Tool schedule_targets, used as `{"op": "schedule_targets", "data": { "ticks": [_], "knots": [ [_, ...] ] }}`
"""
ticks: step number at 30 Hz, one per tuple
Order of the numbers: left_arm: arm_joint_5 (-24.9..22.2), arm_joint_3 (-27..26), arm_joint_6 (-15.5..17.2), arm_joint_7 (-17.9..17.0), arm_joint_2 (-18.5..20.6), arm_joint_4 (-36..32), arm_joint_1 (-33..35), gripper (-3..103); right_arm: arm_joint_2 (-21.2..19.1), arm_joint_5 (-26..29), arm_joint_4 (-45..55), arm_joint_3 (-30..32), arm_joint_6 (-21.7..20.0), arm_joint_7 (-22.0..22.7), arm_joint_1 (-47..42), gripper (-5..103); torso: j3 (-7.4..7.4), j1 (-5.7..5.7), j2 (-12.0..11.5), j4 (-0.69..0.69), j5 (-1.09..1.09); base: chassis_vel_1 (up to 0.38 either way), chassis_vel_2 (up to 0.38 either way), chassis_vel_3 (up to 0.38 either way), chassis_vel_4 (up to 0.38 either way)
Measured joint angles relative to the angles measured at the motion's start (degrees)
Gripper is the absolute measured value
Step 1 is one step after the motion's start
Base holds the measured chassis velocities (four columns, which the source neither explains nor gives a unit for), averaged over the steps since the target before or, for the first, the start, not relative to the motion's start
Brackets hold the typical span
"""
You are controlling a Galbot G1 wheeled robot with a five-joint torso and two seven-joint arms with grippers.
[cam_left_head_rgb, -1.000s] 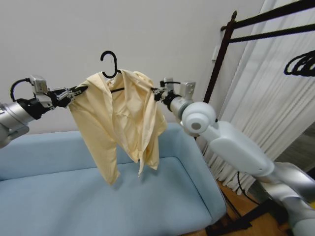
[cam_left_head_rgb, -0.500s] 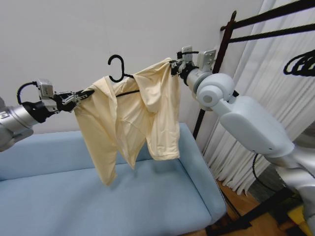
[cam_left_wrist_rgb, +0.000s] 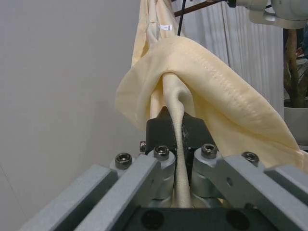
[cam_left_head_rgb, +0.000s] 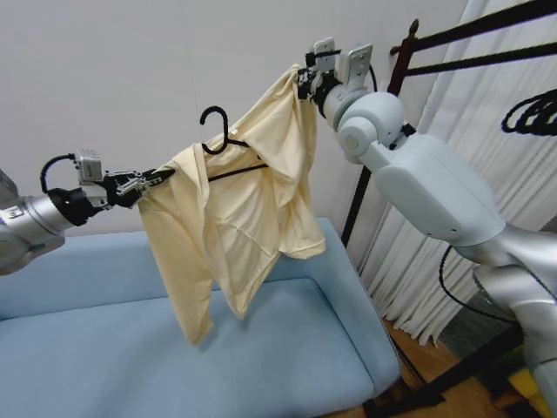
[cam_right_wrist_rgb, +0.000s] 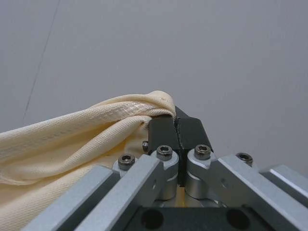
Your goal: Pick up the clothes from the sofa and hang them on the clothes hanger.
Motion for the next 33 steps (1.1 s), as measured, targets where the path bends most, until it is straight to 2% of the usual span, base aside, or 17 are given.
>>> {"op": "schedule_targets", "data": {
  "ticks": [10, 14, 16, 17, 21, 22, 26, 27, 29, 33],
  "knots": [
    [0.0, -0.1, 0.2, 2.0, -0.8, -0.1, 0.0, 2, 1.4, -4.9, -7.5, -2.1, 2.2, -3.4, 2.3, 0, 0.0, 0.0, 0.0, -0.01, 0.01, 0.0, 0.0, 0.0, 0.0],
    [0.1, -0.1, 0.4, 2.9, -1.2, -0.2, 0.0, 2, 2.0, -8.3, -9.9, -3.2, 3.7, -7.3, 3.8, 0, 0.0, 0.0, 0.0, 0.01, 0.0, 0.0, 0.0, 0.0, 0.0],
    [0.1, -0.1, 0.7, 4.1, -1.5, -0.2, 0.0, 2, 2.4, -10.6, -11.2, -4.4, 5.2, -10.8, 4.8, 0, 0.0, 0.0, 0.0, 0.0, 0.0, 0.0, 0.0, 0.0, 0.0],
    [0.1, -0.1, 0.7, 4.1, -1.5, -0.2, 0.0, 2, 2.4, -10.6, -11.2, -4.4, 5.2, -10.8, 4.8, 0, 0.0, 0.0, 0.0, 0.0, 0.0, 0.0, 0.0, 0.0, 0.0],
    [-0.1, -0.3, 0.9, 8.1, -1.5, 0.2, -0.1, 2, 3.6, -12.2, -13.7, -6.0, 7.3, -14.6, 5.5, 0, 0.0, 0.0, 0.0, 0.01, -0.01, 0.0, 0.0, 0.0, 0.0],
    [-0.1, -0.3, 0.9, 8.1, -1.5, 0.2, -0.1, 2, 3.6, -12.2, -13.7, -6.0, 7.3, -14.6, 5.5, 0, 0.0, 0.0, 0.0, 0.01, -0.01, 0.0, 0.0, 0.0, 0.0],
    [-0.5, -1.0, 1.7, 14.7, -0.4, 1.3, -0.3, 2, 3.9, -14.6, -16.1, -7.1, 9.6, -17.0, 5.5, 0, 0.0, 0.0, 0.0, 0.01, 0.0, 0.0, 0.0, 0.0, 0.0],
    [-0.5, -1.0, 1.7, 14.7, -0.4, 1.3, -0.3, 2, 3.9, -14.6, -16.1, -7.1, 9.6, -17.0, 5.5, 0, 0.0, 0.0, 0.0, 0.01, 0.0, 0.0, 0.0, 0.0, 0.0],
    [-0.1, -1.2, 2.1, 16.8, 0.3, 2.3, -0.4, 2, 3.6, -14.6, -15.6, -7.0, 9.6, -16.7, 4.9, 0, 0.0, 0.0, 0.0, 0.0, 0.0, 0.0, 0.0, 0.0, 0.0],
    [0.0, -1.3, 2.2, 16.3, 0.5, 2.7, -0.8, 2, 2.4, -13.9, -13.1, -6.9, 8.2, -15.4, 4.0, 0, 0.0, 0.0, 0.0, 0.0, 0.0, 0.0, 0.0, 0.0, 0.0]
  ]
}}
